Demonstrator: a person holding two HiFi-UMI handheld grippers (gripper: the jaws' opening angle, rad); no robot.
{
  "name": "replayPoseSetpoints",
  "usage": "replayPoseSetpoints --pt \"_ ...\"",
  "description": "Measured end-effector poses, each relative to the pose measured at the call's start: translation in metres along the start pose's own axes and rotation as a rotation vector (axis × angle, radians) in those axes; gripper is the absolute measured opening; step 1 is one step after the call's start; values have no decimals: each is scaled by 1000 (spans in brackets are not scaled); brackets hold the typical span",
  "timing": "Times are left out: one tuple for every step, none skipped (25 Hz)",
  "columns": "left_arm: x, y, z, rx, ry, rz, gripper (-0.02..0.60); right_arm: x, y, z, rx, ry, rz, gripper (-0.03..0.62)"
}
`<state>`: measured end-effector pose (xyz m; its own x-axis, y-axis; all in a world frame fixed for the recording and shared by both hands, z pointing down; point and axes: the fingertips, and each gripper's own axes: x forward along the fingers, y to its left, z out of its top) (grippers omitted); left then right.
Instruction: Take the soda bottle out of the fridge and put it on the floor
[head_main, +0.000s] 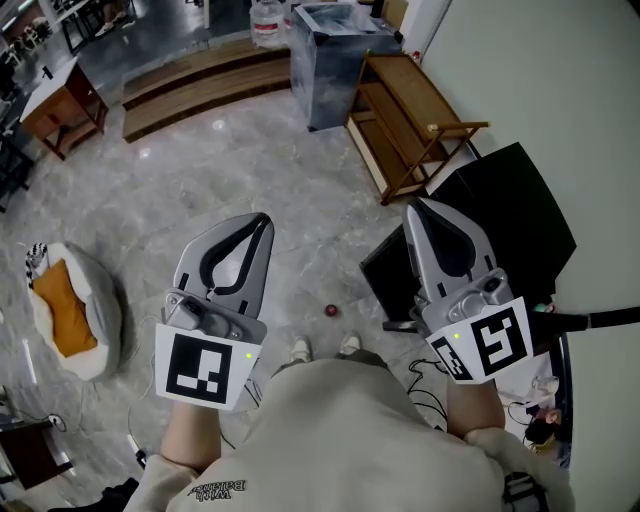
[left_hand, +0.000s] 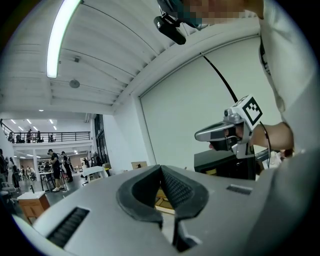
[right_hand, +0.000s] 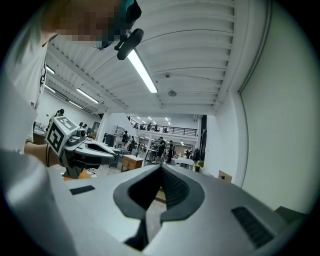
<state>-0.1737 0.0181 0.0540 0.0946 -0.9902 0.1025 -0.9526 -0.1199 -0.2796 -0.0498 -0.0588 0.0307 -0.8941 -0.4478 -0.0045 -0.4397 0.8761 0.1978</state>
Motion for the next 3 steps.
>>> replayPoseSetpoints --pt "0 -1 0 0 2 -2 6 -1 -1 0 -1 1 0 -5" --pt "1 -3 1 0 4 -4 6 -2 -2 0 -2 3 -1 -5" --pt "1 -4 1 -1 6 -6 6 -4 -3 1 -4 4 -2 -5"
